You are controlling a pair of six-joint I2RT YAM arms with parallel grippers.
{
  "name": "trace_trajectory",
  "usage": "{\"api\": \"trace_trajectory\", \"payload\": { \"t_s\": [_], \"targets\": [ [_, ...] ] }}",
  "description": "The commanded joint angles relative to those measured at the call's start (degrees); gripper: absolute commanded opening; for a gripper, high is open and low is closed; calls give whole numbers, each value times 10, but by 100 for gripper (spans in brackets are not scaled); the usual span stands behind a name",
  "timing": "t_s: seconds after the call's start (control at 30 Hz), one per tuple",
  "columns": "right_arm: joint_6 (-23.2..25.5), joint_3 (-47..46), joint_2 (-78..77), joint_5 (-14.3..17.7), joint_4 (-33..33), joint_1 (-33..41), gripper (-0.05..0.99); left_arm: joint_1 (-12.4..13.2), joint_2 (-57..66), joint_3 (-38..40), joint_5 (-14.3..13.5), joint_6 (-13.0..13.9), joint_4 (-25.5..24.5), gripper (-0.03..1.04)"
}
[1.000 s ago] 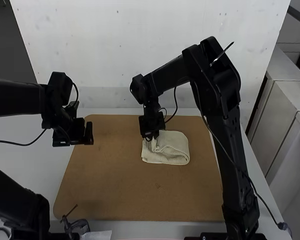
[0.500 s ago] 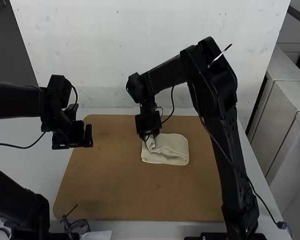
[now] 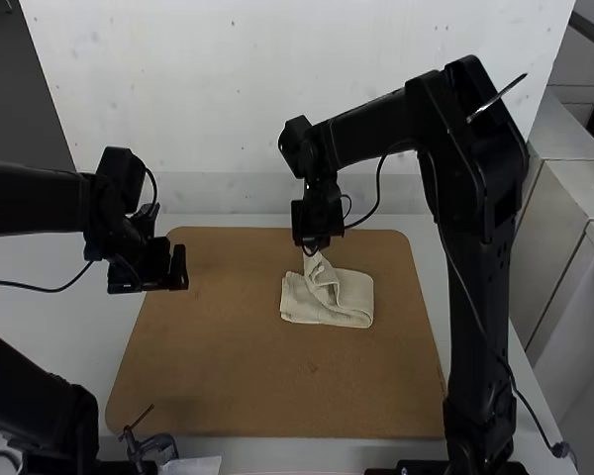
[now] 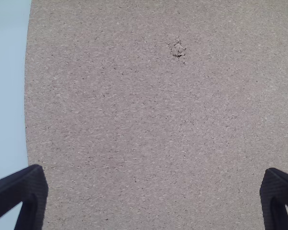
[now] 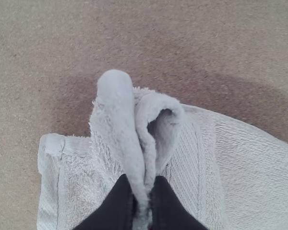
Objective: Fold the towel.
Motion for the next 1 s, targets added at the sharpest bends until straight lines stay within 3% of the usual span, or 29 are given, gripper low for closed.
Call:
{"api": "trace_trajectory", "payload": {
  "t_s": [0.0,0.3,0.33,0.4,0.43,0.67,0.87,0.97],
  "targets": [
    [-1,10,22,0,2,28,1,-3,-5,-10,4,-3,3,100],
    [2,29,53,2,5,66,2,5,-10,-14,3,2,4,100],
    [2,27,53,-1,14,67,6,5,-10,-15,3,2,4,100],
    [3,33,51,-6,14,68,31,5,-10,-17,3,2,6,100],
    [4,37,42,-7,11,70,34,5,-10,-17,3,2,7,100],
    [5,66,-21,-20,-3,50,34,5,-8,-23,3,2,12,100],
    [2,34,-30,-21,-12,27,34,1,-9,-23,4,1,13,100],
    [2,8,-23,-17,-14,28,12,0,-10,-23,4,1,13,100]
  ]
}}
